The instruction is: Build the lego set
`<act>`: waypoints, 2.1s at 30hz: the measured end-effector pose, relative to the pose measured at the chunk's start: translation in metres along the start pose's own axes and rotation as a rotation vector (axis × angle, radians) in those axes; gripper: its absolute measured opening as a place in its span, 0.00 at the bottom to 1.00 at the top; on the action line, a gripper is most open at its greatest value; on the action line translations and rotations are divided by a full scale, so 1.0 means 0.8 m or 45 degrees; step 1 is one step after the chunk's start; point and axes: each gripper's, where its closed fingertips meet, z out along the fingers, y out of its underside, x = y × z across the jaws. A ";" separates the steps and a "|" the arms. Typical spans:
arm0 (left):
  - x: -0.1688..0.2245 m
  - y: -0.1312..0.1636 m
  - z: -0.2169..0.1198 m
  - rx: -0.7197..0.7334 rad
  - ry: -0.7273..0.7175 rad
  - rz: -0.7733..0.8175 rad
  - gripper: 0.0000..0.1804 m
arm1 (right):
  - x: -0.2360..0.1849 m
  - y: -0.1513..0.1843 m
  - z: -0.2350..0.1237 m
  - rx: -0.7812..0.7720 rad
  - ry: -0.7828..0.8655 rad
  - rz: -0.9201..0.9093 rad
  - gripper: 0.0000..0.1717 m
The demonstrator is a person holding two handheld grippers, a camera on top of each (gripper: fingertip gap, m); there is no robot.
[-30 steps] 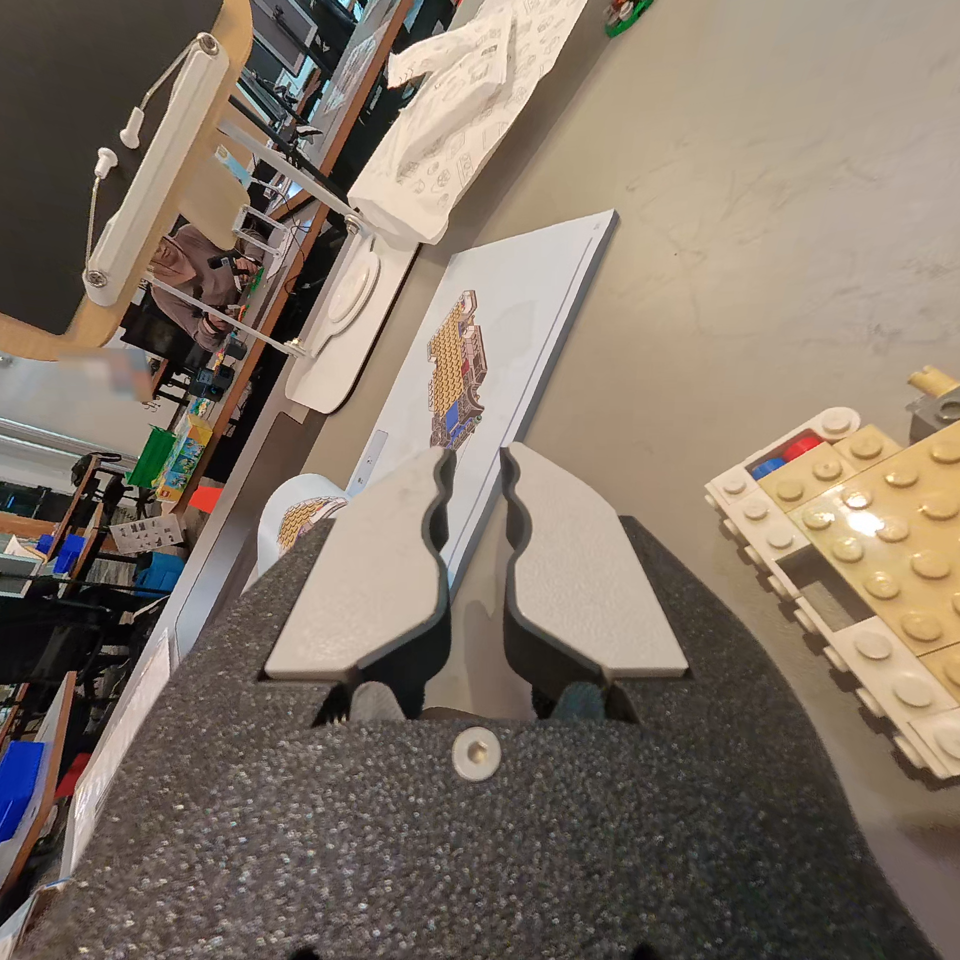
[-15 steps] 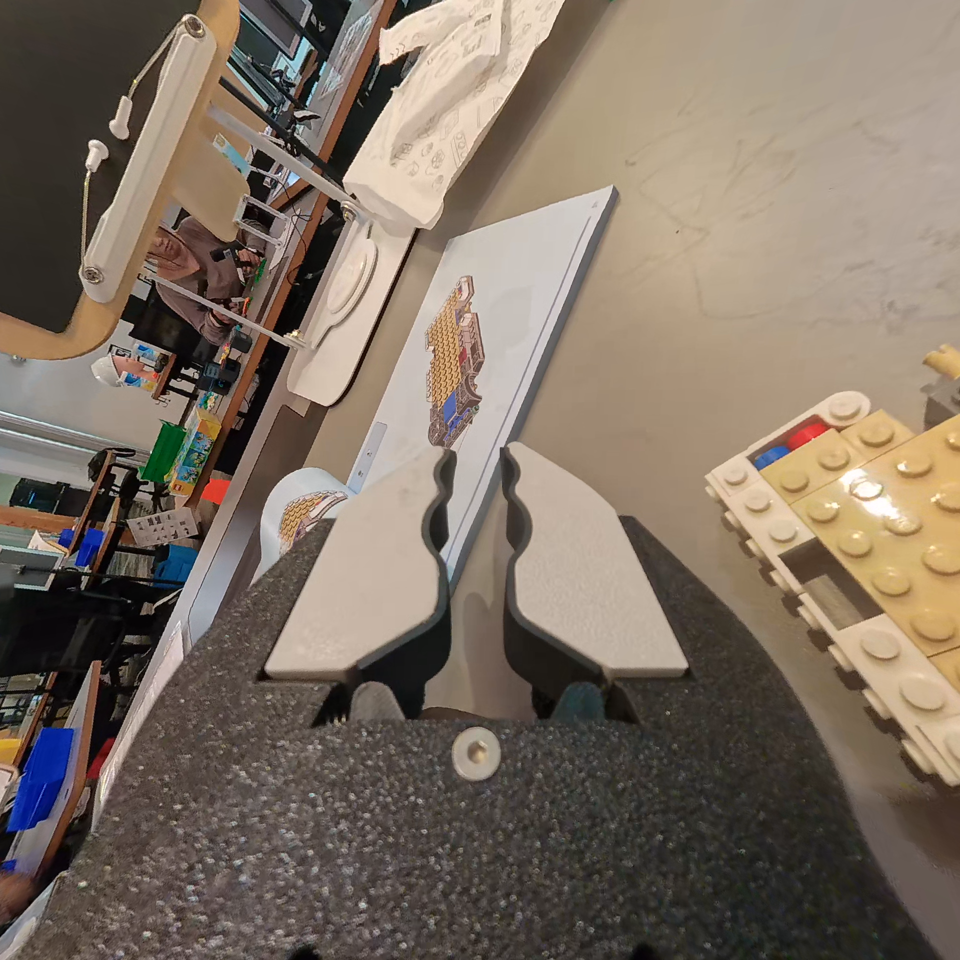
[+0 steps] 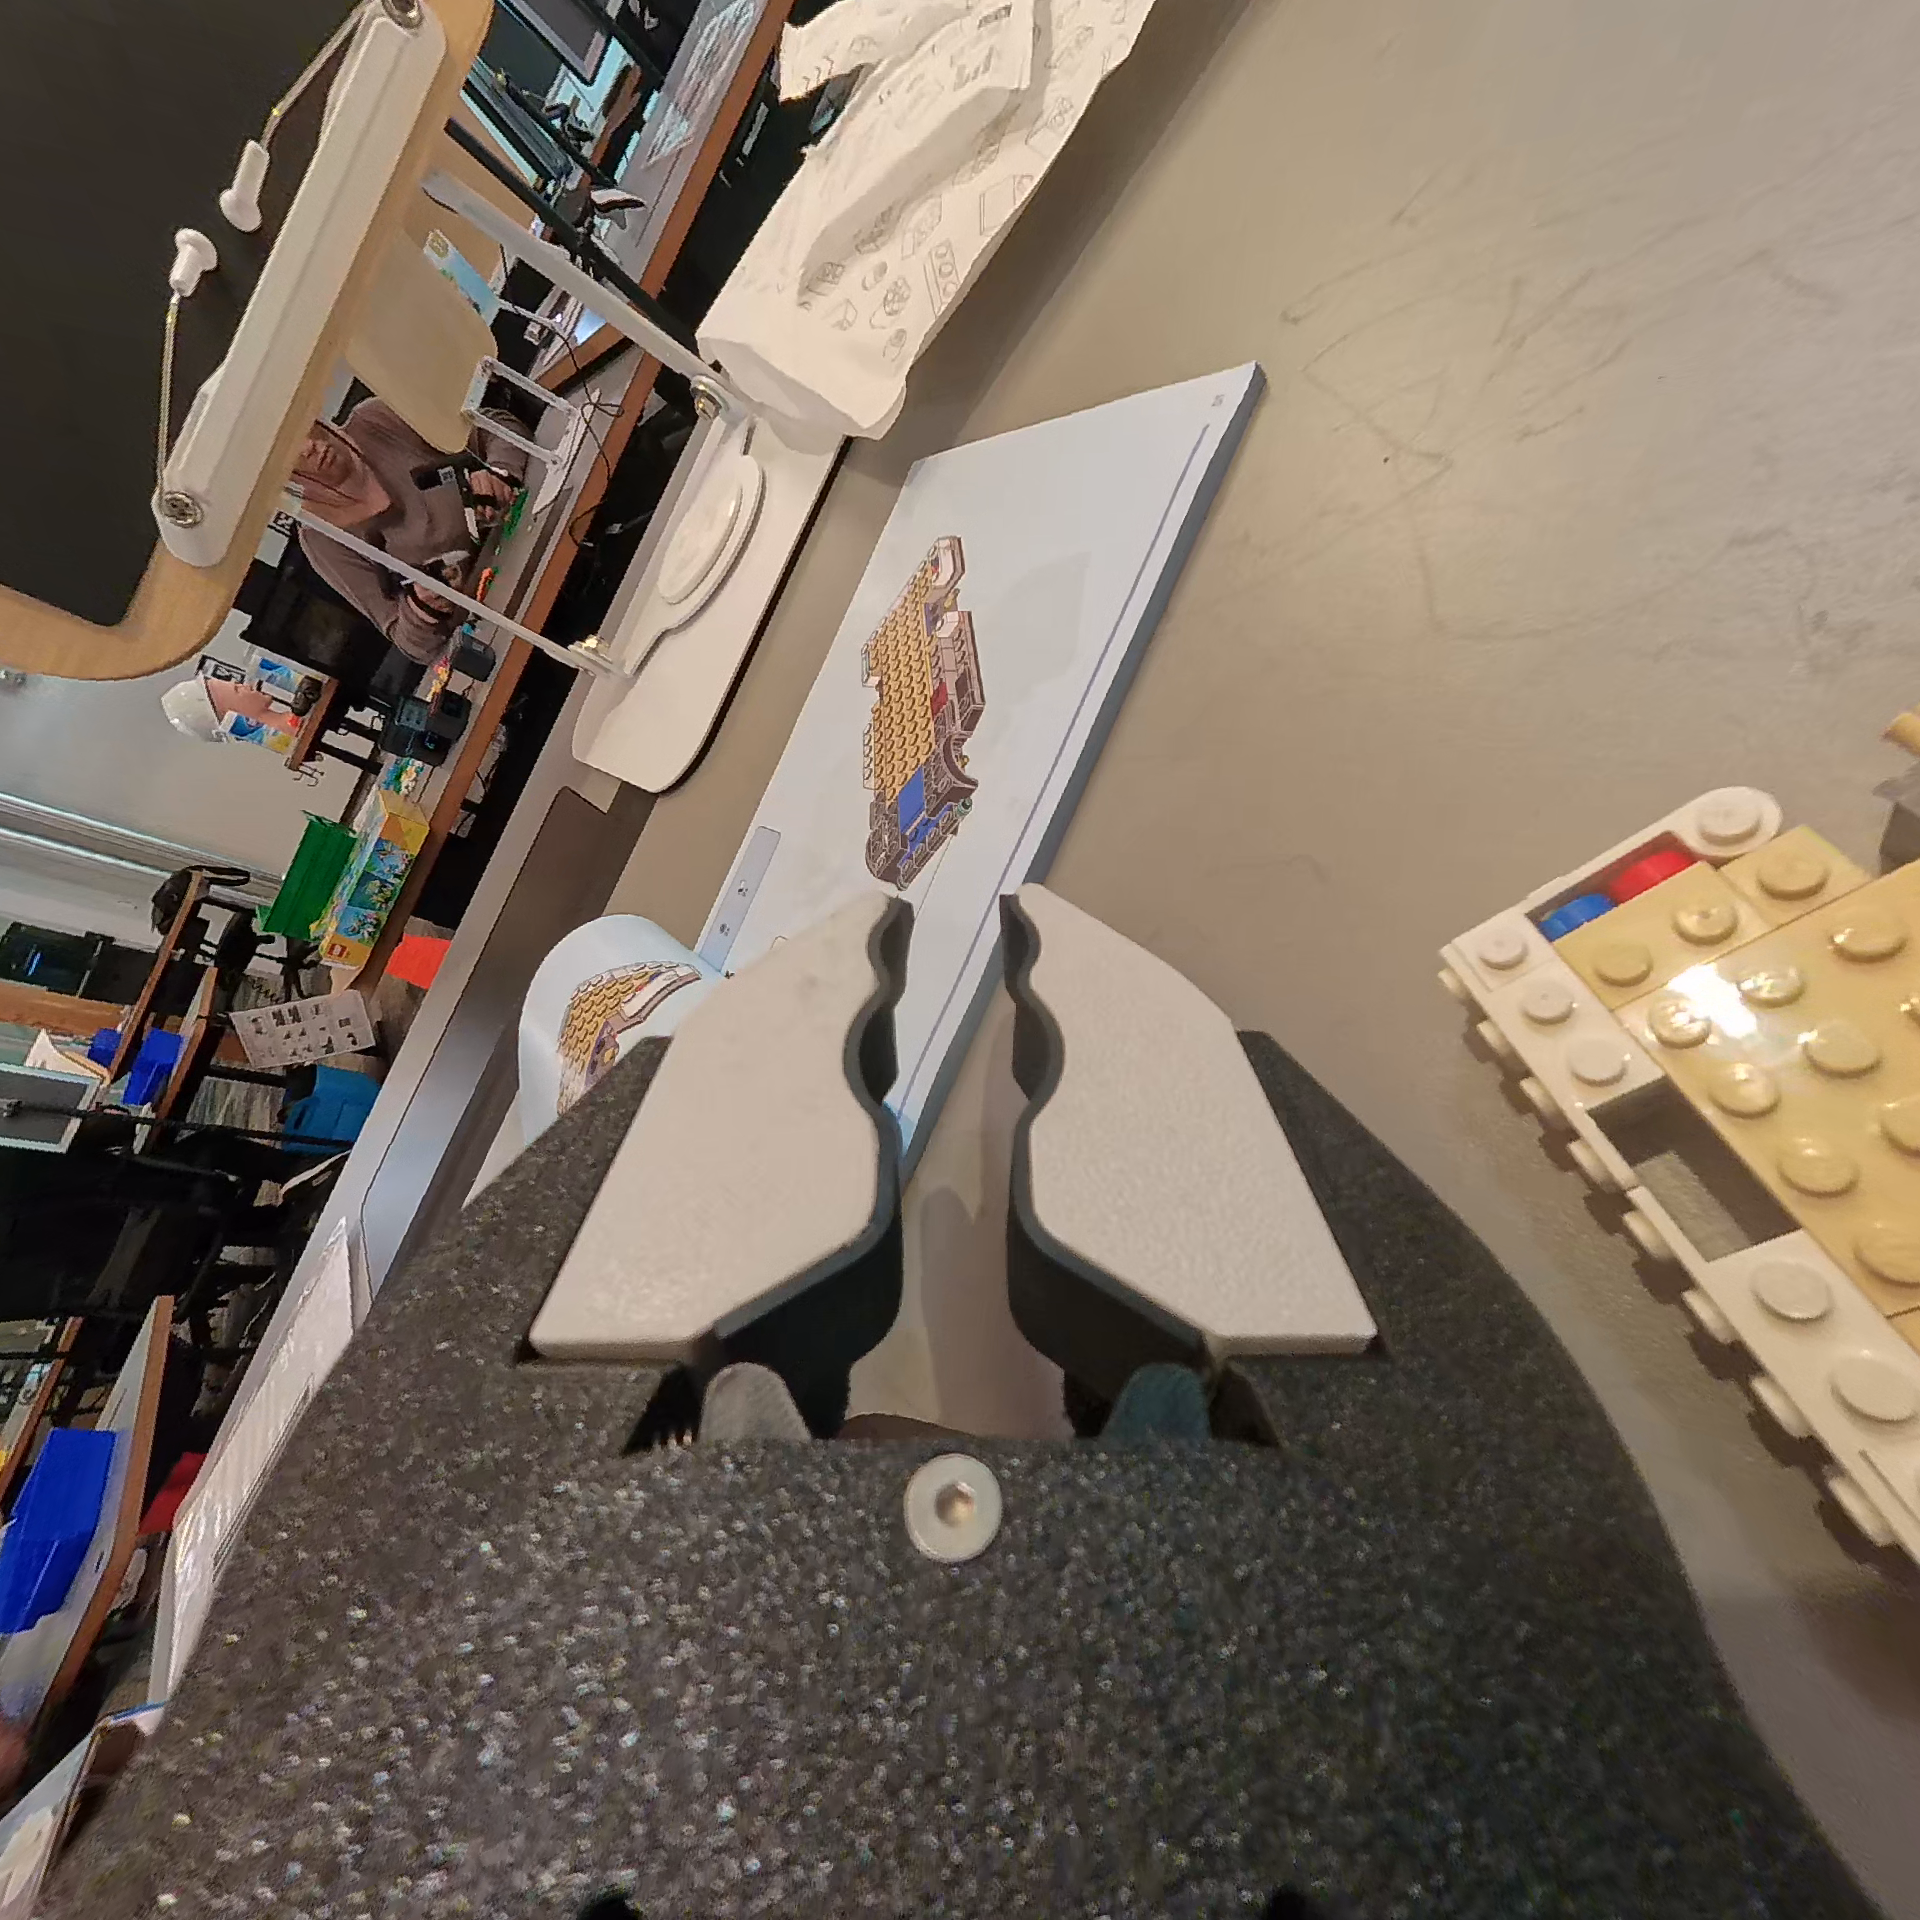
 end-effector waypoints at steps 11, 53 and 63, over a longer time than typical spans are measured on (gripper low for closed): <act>0.000 0.002 -0.003 -0.002 0.006 -0.008 0.10 | -0.204 -0.181 0.084 0.084 -0.308 -0.274 0.04; 0.008 0.009 0.000 -0.053 0.034 0.039 0.09 | -0.040 -0.042 -0.015 -0.078 -0.161 0.031 0.10; 0.010 0.010 -0.005 -0.040 0.052 0.045 0.09 | -0.202 -0.321 0.088 0.494 -0.465 -0.150 0.10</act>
